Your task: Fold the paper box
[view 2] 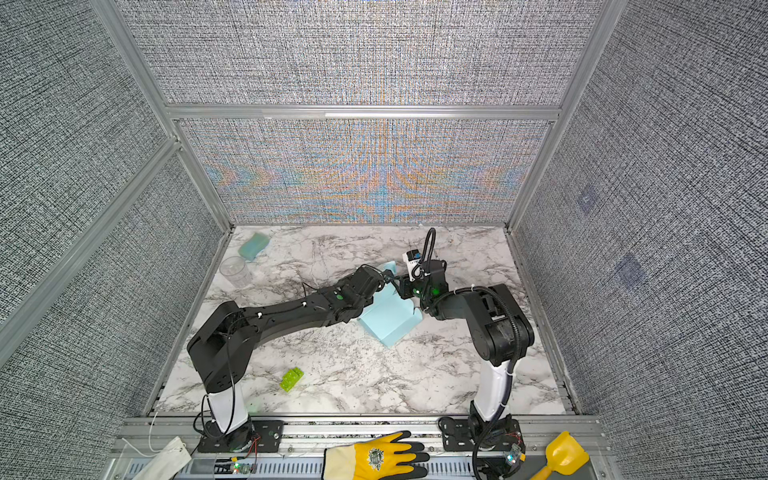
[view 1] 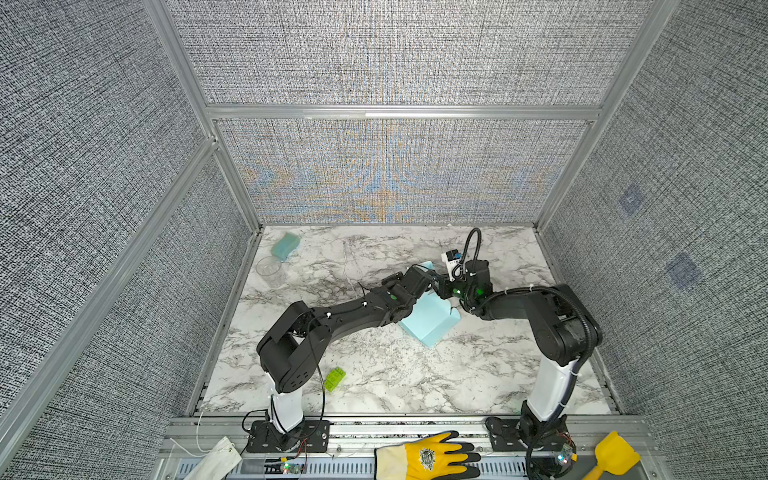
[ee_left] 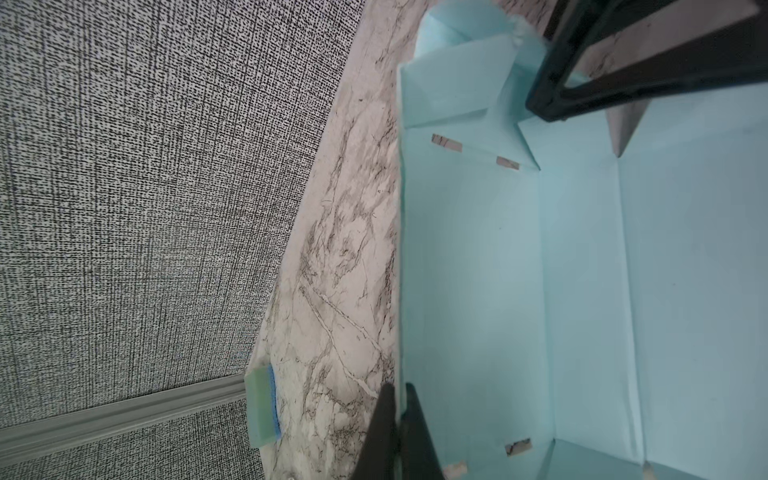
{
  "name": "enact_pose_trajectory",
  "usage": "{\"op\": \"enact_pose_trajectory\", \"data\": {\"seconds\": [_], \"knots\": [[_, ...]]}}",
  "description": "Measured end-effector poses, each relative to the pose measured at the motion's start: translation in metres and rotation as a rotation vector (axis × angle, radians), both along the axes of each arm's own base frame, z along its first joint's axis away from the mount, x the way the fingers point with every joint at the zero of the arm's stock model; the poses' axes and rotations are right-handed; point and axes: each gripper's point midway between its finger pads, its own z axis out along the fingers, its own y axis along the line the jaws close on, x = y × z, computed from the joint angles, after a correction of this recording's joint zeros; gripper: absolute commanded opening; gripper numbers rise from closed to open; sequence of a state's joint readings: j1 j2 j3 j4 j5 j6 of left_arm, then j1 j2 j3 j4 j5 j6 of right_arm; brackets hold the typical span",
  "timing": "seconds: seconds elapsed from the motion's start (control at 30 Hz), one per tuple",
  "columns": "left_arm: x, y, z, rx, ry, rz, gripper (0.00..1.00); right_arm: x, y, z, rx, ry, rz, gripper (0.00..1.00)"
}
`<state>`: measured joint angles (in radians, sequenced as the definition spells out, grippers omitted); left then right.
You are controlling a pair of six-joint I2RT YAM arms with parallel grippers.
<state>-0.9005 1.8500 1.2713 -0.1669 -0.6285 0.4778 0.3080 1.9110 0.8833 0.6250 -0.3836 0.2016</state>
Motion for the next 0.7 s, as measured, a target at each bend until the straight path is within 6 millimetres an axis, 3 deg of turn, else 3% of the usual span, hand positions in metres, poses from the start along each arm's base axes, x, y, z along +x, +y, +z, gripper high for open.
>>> {"op": "enact_pose_trajectory", "data": {"seconds": [0.4, 0.53, 0.7], "knots": [[-0.001, 0.006, -0.003, 0.004, 0.004, 0.007, 0.01, 0.015, -0.009, 0.004, -0.018, -0.012, -0.106, 0.02], [0.000, 0.010, -0.005, 0.003, 0.007, 0.017, 0.03, 0.010, -0.009, 0.011, -0.017, -0.022, -0.104, 0.00], [0.004, 0.012, -0.005, -0.007, 0.007, 0.025, 0.21, -0.004, -0.008, 0.016, -0.033, -0.032, -0.106, 0.00]]}}
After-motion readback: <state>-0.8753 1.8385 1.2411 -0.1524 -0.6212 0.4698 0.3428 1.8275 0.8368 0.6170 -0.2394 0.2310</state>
